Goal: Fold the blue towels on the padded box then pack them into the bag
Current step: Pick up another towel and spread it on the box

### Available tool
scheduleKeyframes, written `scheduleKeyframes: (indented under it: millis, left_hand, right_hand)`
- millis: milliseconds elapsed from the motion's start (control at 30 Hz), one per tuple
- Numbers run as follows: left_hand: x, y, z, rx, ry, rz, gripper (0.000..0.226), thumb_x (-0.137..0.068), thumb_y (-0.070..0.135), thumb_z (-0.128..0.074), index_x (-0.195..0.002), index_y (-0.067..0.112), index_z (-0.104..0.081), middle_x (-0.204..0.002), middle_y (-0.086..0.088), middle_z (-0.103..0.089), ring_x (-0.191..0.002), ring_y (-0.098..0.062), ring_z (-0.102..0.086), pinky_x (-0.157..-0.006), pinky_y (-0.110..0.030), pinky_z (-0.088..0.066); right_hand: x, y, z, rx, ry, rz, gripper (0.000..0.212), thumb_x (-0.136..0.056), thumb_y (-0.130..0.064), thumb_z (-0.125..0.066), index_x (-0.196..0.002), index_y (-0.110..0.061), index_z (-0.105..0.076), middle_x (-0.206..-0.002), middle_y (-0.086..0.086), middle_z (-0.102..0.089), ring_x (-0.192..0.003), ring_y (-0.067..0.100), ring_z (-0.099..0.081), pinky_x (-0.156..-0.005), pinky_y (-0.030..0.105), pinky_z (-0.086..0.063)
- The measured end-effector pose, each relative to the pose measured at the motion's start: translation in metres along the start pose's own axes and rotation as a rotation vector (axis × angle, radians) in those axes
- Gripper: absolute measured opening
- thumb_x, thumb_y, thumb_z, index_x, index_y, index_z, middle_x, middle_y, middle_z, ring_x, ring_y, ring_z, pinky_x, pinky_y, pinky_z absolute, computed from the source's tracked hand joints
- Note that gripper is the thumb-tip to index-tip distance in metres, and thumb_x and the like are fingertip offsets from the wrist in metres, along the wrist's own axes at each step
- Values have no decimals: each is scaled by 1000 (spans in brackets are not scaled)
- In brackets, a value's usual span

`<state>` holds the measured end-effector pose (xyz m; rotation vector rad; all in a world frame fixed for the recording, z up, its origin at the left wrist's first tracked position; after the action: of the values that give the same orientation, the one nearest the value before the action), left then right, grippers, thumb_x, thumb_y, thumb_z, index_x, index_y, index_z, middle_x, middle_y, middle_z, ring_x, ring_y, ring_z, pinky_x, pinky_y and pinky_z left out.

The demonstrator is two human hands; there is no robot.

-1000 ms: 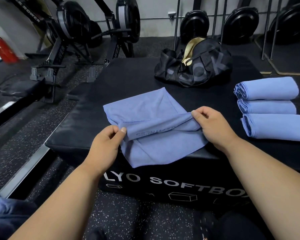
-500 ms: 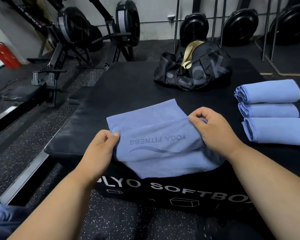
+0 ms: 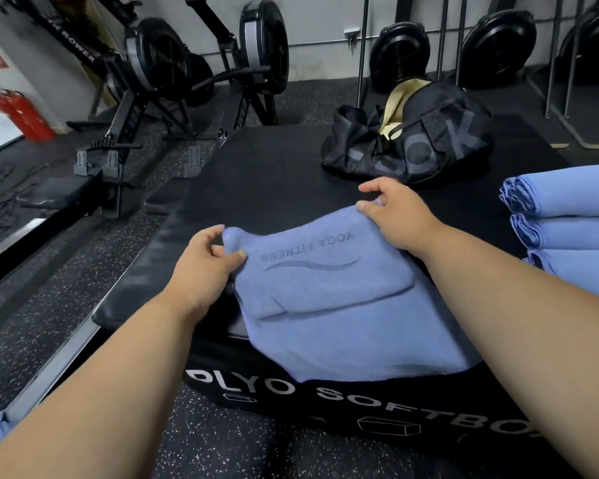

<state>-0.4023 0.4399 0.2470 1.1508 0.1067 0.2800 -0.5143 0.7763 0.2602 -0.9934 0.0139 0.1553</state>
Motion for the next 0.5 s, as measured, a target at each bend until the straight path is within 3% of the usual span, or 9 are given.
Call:
scheduleKeyframes:
  millis: [100,167,233,300,367,433,500]
  left_hand:
    - [-14,-16,-1,-226,14,73,68,-88,19,-81,-149,22,-52,-101,8,-71,-89,-8,-68,-81,-24,-49]
    - [-18,-18,-1,-255,22,107,71,-87,18,-83,-151,18,-52,-116,6,-71,-100,-10,-69,-84,-22,-48]
    - [-20,-20,0,-295,34,141,79,-83,22,-86,-152,16,-49,-127,2,-68,-108,-15,-67,-91,-25,-49]
    - [-24,-22,2,-297,36,170,64,-80,27,-87,-138,18,-61,-121,2,-72,-104,-16,-70,-90,-30,-54]
    - [-24,-18,3,-308,50,199,32,-82,27,-85,-110,21,-70,-104,2,-76,-90,-15,-71,-76,-31,-56]
    - [-20,-10,3,-314,56,200,19,-85,27,-81,-97,18,-68,-93,0,-75,-79,-16,-67,-65,-29,-50]
    - [-9,-3,5,-264,74,168,17,-88,27,-78,-92,14,-69,-89,-3,-75,-74,-19,-64,-65,-30,-50]
  right_hand:
    - [-8,17,-17,170,-189,-24,69,-92,-42,-78,-153,-23,-51,-96,-21,-58,-102,11,-58,-93,23,-40]
    - [-12,21,-19,235,-230,-26,80,-89,-42,-81,-158,-22,-45,-130,-11,-63,-126,15,-57,-104,22,-36]
    - [-17,22,-18,267,-259,-45,82,-87,-40,-83,-158,-20,-46,-142,-2,-60,-132,15,-55,-108,24,-37]
    - [-20,19,-17,261,-279,-64,65,-88,-35,-83,-146,-20,-61,-132,-5,-66,-125,14,-60,-106,27,-44]
    - [-20,15,-17,250,-291,-65,34,-89,-30,-81,-121,-21,-76,-114,-10,-73,-111,13,-67,-89,26,-52]
    - [-17,11,-17,288,-254,-47,15,-90,-30,-80,-103,-21,-78,-97,-13,-71,-100,13,-68,-74,24,-49]
    - [-7,8,-15,324,-211,-21,11,-91,-31,-79,-95,-21,-77,-94,-11,-70,-95,15,-68,-71,27,-47]
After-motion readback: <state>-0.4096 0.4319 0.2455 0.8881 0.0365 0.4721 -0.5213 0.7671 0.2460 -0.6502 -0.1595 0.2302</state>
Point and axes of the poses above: each hand's wrist, its own x-axis away from the middle knuckle, its own z-axis out of the back of the hand, y = z × x, the point moved 5 cm from there along -x, towards the middle knuckle
